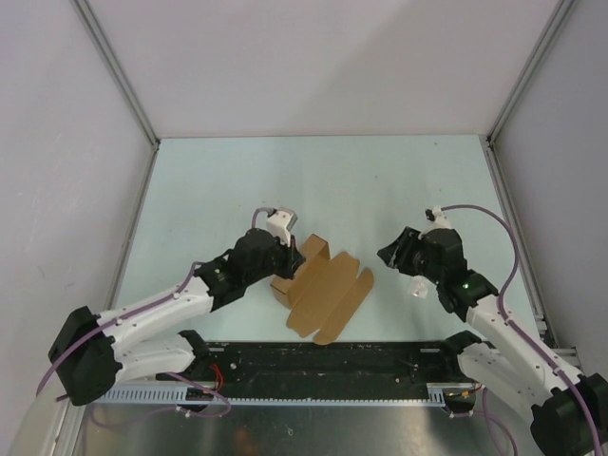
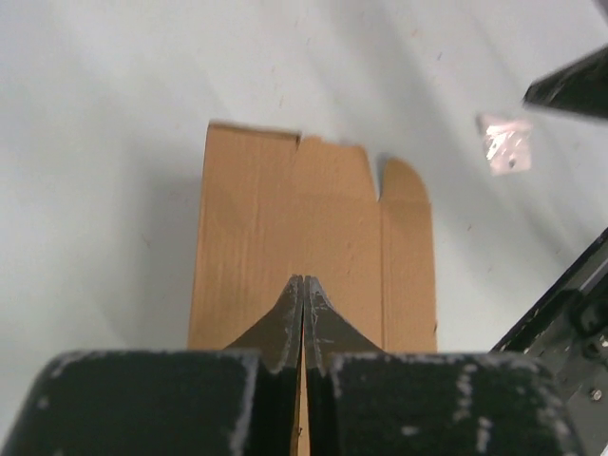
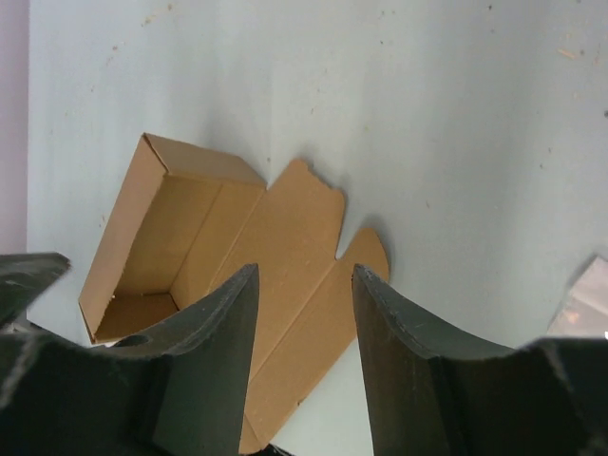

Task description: Fold the paper box

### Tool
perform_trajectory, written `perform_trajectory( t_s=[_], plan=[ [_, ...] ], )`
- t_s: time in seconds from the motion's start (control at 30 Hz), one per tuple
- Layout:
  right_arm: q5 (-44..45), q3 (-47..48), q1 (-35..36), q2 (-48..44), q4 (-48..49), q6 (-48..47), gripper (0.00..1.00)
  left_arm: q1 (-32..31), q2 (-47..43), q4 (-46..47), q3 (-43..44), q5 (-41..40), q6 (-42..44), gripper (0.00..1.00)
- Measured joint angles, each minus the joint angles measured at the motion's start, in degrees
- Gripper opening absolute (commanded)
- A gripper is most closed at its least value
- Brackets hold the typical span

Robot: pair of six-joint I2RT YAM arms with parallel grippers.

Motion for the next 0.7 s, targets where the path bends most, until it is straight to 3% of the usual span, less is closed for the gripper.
perform_trajectory(
  t_s=[0.1,0.13,0.27,0.3,0.7],
  plan=[
    [0.11,0.00,0.24,-2.10,-2.95,0.15,0.50,-0.20,-0.44,-1.55,3.41,0.04,0.55,0.23],
    [0.15,0.00,0.24,-2.80,-3.72,0.15,0.50,-0.52,-0.33,-2.32,4.59,-0.07,0.94,0.34],
    [0.33,0.00,0.24,-4.68,-5.62,0.11,0.51,-4.37,2.49,-6.08,9.53,-3.34,3.43,0.47],
    [0.31,0.00,0.24,-4.72,-5.70,0.11,0.51,-5.44,3.50,-6.88,10.45,-4.24,4.00,0.56],
    [-1.75,0.00,0.35,-4.13,-6.14,-0.57,0.51,-14.12,19.41,-22.53,20.59,-21.73,11.63,0.63]
  ],
)
